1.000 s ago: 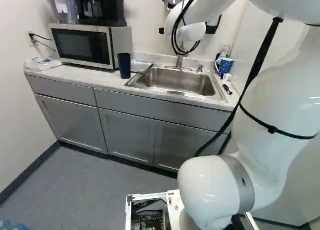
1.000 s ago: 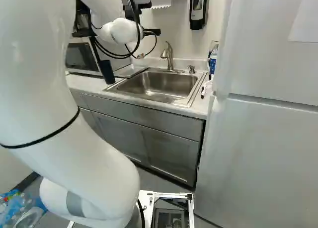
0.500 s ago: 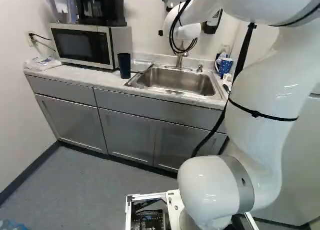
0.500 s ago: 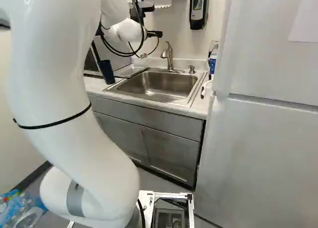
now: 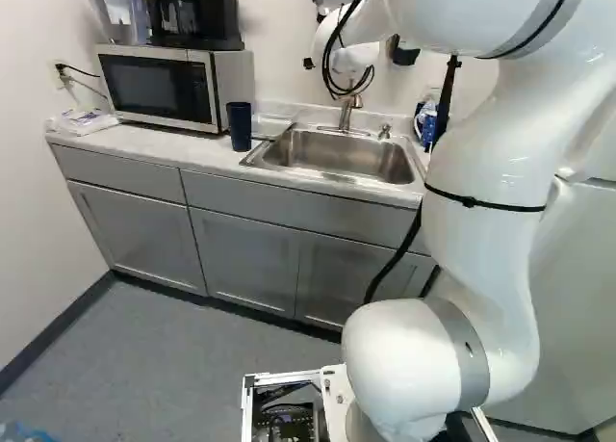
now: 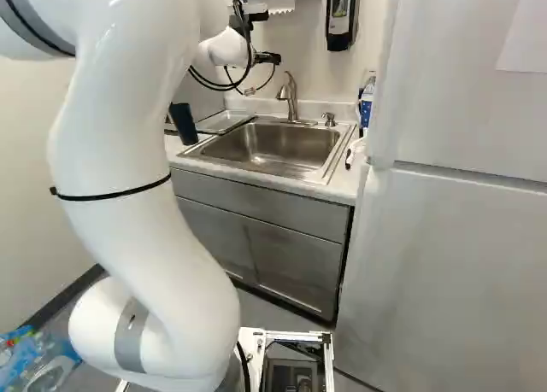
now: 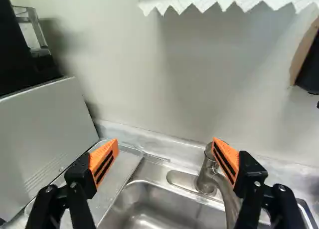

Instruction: Rinse the cup and place it in the tray

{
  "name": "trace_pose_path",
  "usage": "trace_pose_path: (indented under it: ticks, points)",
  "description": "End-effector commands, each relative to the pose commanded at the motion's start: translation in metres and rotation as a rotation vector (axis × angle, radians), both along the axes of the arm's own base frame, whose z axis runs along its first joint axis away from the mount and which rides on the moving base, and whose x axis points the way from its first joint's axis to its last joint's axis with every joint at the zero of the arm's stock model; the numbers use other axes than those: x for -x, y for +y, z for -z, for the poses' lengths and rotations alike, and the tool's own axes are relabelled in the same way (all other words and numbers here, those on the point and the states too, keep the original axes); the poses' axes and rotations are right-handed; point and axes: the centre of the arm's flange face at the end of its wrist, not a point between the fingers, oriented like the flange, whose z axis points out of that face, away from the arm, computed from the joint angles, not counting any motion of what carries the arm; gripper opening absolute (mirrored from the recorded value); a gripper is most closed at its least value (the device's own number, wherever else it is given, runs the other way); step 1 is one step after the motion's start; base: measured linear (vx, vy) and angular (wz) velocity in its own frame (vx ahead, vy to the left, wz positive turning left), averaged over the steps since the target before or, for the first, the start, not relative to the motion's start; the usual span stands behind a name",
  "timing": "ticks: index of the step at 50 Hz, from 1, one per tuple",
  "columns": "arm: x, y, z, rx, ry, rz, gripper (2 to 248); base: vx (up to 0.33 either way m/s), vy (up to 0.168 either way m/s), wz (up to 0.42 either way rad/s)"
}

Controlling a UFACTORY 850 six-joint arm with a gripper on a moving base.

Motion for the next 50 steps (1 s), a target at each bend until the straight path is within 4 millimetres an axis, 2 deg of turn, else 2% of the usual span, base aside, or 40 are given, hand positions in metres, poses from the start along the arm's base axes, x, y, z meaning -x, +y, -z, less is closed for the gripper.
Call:
trace_pose_path:
  ticks: [21,50]
  points:
    - [-0.021,-0.003,0.015,-0.007,0.136,0.006,247,0.000,0.000,0.000]
    - [-0.052,-0.024,0.025,-0.038,0.192,0.045,247,0.000,0.000,0.000]
